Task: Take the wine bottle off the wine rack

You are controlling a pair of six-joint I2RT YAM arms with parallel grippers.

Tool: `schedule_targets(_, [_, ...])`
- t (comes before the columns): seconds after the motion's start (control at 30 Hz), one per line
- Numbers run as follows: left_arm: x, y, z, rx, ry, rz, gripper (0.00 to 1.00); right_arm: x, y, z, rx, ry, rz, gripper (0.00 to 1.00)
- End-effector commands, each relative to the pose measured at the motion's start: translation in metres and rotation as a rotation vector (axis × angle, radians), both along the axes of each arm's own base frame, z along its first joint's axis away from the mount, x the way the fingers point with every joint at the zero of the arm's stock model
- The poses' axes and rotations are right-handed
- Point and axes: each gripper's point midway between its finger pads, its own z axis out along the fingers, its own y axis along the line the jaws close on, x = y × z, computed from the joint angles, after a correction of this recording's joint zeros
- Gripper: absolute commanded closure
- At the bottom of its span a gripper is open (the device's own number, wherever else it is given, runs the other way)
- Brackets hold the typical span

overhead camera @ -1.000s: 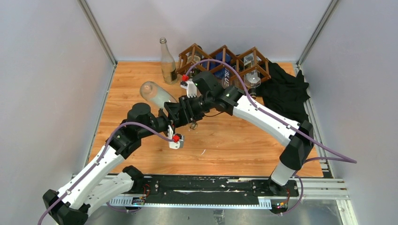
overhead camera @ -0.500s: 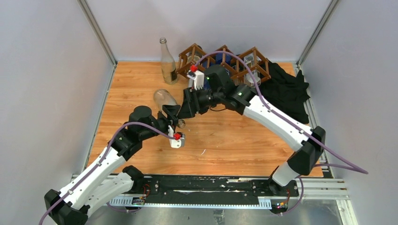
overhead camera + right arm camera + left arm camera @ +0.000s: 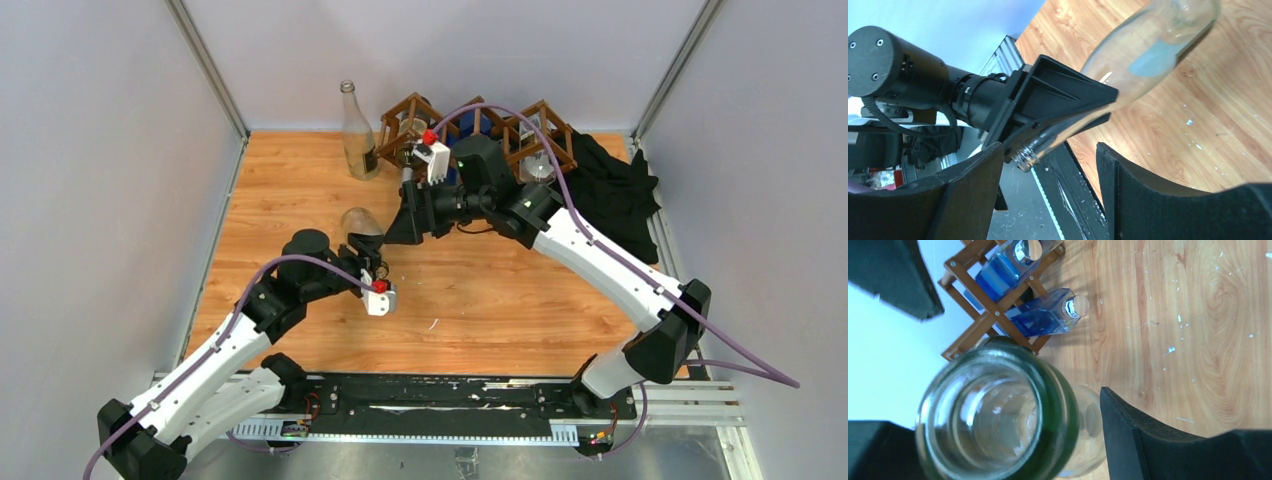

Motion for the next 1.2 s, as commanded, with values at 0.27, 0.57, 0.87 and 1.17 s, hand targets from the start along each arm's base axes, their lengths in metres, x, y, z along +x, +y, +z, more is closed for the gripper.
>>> schedule_targets(0.27, [0.029, 0.0, 0.119, -0.515, 0.277, 0.318, 1.0, 0.041, -0.058, 0.015, 0.0, -0.119, -0.224, 0.18])
schedule_targets(0.57, [0.069, 0.026, 0.113, -0.783, 0.61, 0.557, 1.0, 0.046, -0.073, 0.004, -0.04, -0.147, -0.285, 0.16])
schedule_targets(0.87, [0.143, 0.089, 0.12, -0.926, 0.613, 0.751, 1.0, 0.054, -0.082, 0.002, -0.061, -0.173, -0.331, 0.16])
schedule_targets(1.17, [0.231, 0.139, 0.134, -0.944, 0.449, 0.826, 1.0, 0.065, -0.087, -0.004, -0.082, -0.166, -0.378, 0.16])
